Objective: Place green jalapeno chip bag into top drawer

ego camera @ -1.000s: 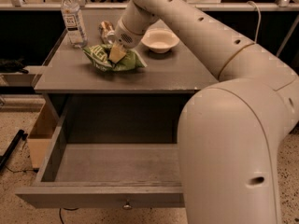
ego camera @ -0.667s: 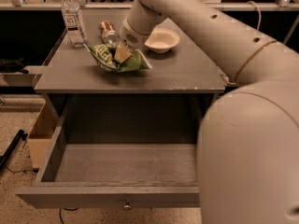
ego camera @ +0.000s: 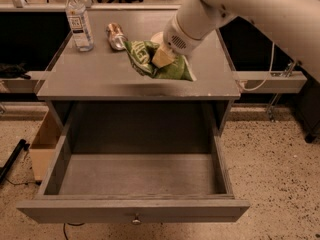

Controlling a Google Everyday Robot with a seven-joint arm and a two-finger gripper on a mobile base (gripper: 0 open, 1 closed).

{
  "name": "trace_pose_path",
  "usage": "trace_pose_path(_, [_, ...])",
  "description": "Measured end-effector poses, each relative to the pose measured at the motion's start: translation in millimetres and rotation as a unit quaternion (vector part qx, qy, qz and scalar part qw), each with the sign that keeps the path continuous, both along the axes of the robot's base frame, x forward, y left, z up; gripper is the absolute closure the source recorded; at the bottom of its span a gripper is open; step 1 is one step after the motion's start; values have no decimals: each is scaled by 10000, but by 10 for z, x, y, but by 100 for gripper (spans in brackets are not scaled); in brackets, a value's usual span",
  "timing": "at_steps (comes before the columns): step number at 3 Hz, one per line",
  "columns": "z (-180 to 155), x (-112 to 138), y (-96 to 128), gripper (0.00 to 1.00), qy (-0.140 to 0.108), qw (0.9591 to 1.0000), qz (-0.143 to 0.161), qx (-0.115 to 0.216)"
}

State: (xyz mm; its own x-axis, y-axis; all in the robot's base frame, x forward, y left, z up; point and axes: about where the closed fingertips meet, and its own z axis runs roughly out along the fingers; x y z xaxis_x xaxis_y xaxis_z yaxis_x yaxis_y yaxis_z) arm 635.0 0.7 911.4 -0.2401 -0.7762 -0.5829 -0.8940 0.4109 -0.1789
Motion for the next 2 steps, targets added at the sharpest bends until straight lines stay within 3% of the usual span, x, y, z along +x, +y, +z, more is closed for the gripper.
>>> trace_pose_path(1, [303, -305, -613, 100, -236, 9975, -632, 199])
trace_pose_path(2, [286, -332, -637, 100, -228, 9972, -685, 212])
